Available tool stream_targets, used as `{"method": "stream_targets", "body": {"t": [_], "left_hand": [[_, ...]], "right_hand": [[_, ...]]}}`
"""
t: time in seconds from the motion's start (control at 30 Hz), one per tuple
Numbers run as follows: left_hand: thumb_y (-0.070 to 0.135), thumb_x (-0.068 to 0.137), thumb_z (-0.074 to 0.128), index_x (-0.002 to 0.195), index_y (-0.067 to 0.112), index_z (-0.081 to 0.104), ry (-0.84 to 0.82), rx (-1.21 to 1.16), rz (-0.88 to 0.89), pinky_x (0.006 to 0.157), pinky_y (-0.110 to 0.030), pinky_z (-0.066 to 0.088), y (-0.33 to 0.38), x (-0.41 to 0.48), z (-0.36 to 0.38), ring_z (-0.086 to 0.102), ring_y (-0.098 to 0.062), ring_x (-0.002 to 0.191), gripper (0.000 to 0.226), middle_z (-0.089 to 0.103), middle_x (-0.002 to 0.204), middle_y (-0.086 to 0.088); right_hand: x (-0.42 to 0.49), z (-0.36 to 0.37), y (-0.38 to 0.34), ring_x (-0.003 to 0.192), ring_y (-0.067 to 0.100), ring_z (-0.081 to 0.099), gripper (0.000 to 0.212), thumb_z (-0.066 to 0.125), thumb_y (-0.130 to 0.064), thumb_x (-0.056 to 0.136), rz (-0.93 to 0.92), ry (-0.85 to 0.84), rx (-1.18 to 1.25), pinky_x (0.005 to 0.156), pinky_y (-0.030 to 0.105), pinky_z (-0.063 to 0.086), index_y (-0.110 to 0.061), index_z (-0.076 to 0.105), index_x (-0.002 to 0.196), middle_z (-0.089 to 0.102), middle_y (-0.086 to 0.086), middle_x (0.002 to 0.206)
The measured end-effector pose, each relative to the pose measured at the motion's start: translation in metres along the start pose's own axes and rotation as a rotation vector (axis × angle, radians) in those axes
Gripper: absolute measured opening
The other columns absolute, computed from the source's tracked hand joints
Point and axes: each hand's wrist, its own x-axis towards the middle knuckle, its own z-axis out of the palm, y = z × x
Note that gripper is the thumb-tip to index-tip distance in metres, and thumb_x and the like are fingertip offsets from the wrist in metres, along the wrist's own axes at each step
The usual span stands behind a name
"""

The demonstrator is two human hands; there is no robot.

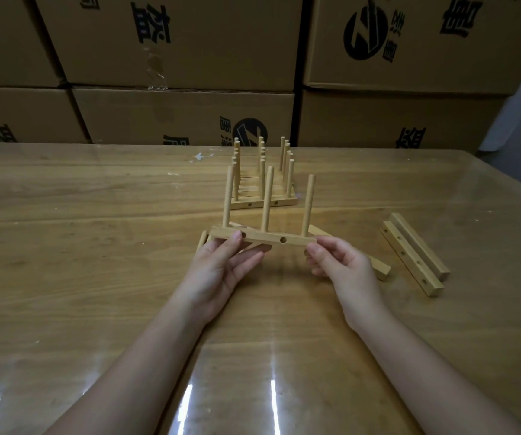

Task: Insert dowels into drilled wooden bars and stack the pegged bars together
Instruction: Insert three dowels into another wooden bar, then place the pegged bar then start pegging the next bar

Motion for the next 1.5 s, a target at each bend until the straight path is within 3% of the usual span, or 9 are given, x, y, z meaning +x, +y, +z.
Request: {"method": "stream_targets", "body": {"t": [0.37,0.53,0.73,0.93,1.03,1.17,1.23,1.37,1.5], "left_hand": [[0.012,0.078,0.061,0.103,-0.004,0.057,0.019,-0.004,-0.033,0.072,-0.028,0.059,0.0,-0.001,-0.001,0.069,-0.033,0.096,0.031,0.07,0.101,-0.024],[0.011,0.077,0.061,0.102,-0.005,0.057,0.031,0.003,-0.029,0.074,-0.029,0.059,-0.001,0.001,0.002,0.07,-0.033,0.093,0.03,0.071,0.099,-0.023],[0.012,0.078,0.061,0.106,-0.007,0.057,0.015,0.007,-0.026,0.074,-0.029,0.059,-0.002,0.002,0.0,0.069,-0.034,0.096,0.034,0.069,0.104,-0.024],[0.019,0.081,0.059,0.105,0.0,0.056,-0.041,0.076,-0.011,0.07,-0.026,0.057,-0.005,0.002,-0.002,0.07,-0.031,0.096,0.03,0.072,0.1,-0.017],[0.022,0.081,0.06,0.107,0.001,0.055,-0.073,0.129,-0.025,0.07,-0.025,0.057,-0.006,0.003,-0.003,0.07,-0.029,0.096,0.033,0.072,0.101,-0.016],[0.022,0.081,0.06,0.115,0.0,0.054,-0.097,0.154,-0.037,0.071,-0.025,0.056,-0.007,0.003,-0.005,0.068,-0.03,0.1,0.041,0.07,0.107,-0.019],[0.021,0.083,0.059,0.116,-0.001,0.054,-0.106,0.155,-0.037,0.072,-0.025,0.056,-0.006,0.003,-0.005,0.068,-0.03,0.102,0.04,0.069,0.109,-0.02],[0.019,0.083,0.058,0.114,-0.001,0.055,-0.107,0.143,-0.038,0.072,-0.024,0.056,-0.006,0.004,-0.004,0.067,-0.029,0.103,0.038,0.07,0.109,-0.019],[0.018,0.083,0.058,0.112,-0.001,0.056,-0.109,0.135,-0.041,0.072,-0.024,0.057,-0.005,0.003,-0.005,0.068,-0.029,0.102,0.035,0.07,0.108,-0.019]], "right_hand": [[0.008,-0.007,0.0,0.086,0.004,0.067,0.02,0.065,-0.018,0.084,0.097,0.009,0.076,0.065,0.017,0.052,-0.025,0.066,0.102,0.071,-0.009,0.093],[0.014,-0.012,-0.004,0.081,0.0,0.066,0.019,0.067,-0.023,0.084,0.147,-0.04,-0.084,0.063,0.015,0.051,-0.03,0.067,0.101,0.07,-0.01,0.093],[0.029,-0.024,-0.021,0.086,0.001,0.064,0.017,0.068,-0.029,0.082,0.063,-0.224,-0.299,0.073,0.018,0.05,-0.037,0.064,0.096,0.069,-0.012,0.093],[0.052,-0.025,-0.042,0.087,0.008,0.064,0.014,0.049,-0.035,0.092,-0.048,-0.034,-0.237,0.072,0.022,0.048,-0.031,0.059,0.101,0.067,-0.007,0.093],[0.066,-0.024,-0.07,0.084,0.006,0.064,0.024,0.046,-0.037,0.093,-0.103,-0.169,-0.299,0.071,0.021,0.049,-0.027,0.059,0.11,0.068,-0.008,0.092],[0.076,-0.015,-0.102,0.08,-0.006,0.062,0.018,0.052,-0.036,0.089,-0.181,-0.52,-0.658,0.064,0.012,0.048,-0.04,0.056,0.106,0.066,-0.018,0.091],[0.08,-0.008,-0.11,0.078,-0.007,0.061,0.017,0.055,-0.031,0.09,-0.188,-0.63,-0.795,0.065,0.011,0.048,-0.038,0.058,0.105,0.066,-0.017,0.09],[0.082,0.0,-0.116,0.079,-0.004,0.061,0.012,0.052,-0.028,0.092,-0.212,-0.691,-0.896,0.071,0.016,0.048,-0.03,0.061,0.101,0.066,-0.013,0.087],[0.082,0.004,-0.115,0.081,0.003,0.058,0.013,0.042,-0.031,0.097,-0.304,-0.712,-1.074,0.073,0.023,0.048,-0.037,0.051,0.09,0.06,-0.011,0.086]]}}
